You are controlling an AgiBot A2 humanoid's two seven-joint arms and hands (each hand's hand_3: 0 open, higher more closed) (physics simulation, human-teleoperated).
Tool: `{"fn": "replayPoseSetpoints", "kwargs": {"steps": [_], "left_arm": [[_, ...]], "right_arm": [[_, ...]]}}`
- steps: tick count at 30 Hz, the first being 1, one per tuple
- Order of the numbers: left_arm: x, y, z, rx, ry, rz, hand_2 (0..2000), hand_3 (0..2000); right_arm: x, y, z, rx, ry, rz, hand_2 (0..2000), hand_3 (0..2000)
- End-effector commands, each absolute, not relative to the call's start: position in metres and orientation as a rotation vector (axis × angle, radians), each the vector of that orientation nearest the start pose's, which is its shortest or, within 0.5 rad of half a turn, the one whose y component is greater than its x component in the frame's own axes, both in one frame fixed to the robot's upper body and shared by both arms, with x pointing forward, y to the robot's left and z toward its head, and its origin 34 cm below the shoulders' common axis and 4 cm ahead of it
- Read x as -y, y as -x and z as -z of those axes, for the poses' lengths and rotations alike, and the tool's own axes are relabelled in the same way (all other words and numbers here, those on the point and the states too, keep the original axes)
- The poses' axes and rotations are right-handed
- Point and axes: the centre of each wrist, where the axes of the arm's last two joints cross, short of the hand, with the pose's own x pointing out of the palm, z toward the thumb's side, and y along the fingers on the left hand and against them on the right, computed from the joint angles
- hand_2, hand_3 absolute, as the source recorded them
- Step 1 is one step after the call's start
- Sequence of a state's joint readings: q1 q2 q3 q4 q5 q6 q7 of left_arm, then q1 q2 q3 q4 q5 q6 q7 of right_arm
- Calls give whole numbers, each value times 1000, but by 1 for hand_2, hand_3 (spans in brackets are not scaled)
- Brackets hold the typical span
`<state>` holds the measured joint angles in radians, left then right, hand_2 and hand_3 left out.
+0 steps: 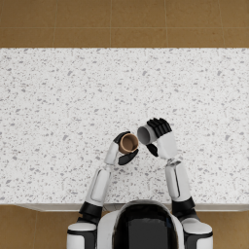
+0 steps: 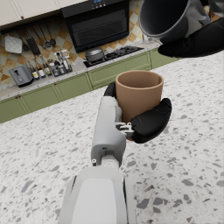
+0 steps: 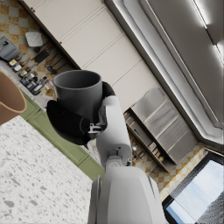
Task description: Pick up two cups and pour the berry on the right into the cup on the left
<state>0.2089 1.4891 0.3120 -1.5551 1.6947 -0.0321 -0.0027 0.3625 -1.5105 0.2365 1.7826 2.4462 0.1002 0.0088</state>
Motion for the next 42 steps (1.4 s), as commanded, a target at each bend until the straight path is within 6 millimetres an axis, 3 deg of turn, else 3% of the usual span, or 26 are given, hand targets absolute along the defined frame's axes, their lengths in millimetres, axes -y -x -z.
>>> {"fn": "replayPoseSetpoints", "kwargs": {"steps": [1, 7, 20, 23, 31, 32, 35, 41, 42], "left_arm": [[-120, -260, -142, -30, -361, 1882, 2000, 1280], [-117, -262, -144, -54, -412, 1873, 2000, 1280], [-118, -263, -139, -108, -442, 1859, 2000, 1280], [-113, -270, -146, -85, -452, 1861, 2000, 1280], [-108, -277, -151, -69, -453, 1859, 2000, 1280], [-110, -272, -142, -97, -436, 1868, 2000, 1280], [-108, -277, -152, -64, -453, 1857, 2000, 1280], [-110, -276, -144, -91, -430, 1858, 2000, 1280], [-110, -276, -144, -90, -430, 1856, 2000, 1280]], "right_arm": [[133, -266, -254, -259, 1263, -1412, 2000, 1280], [127, -257, -269, -326, 1423, -1266, 2000, 1280], [124, -254, -270, -606, 1656, -966, 2000, 1280], [122, -252, -270, -665, 1708, -895, 2000, 1280], [122, -252, -272, -750, 1756, -781, 2000, 1280], [122, -252, -273, -768, 1767, -751, 2000, 1280], [123, -253, -274, -802, 1784, -705, 2000, 1280], [120, -250, -275, -868, 1836, -600, 2000, 1280], [122, -251, -276, -890, 1967, -529, 2000, 1280]]}}
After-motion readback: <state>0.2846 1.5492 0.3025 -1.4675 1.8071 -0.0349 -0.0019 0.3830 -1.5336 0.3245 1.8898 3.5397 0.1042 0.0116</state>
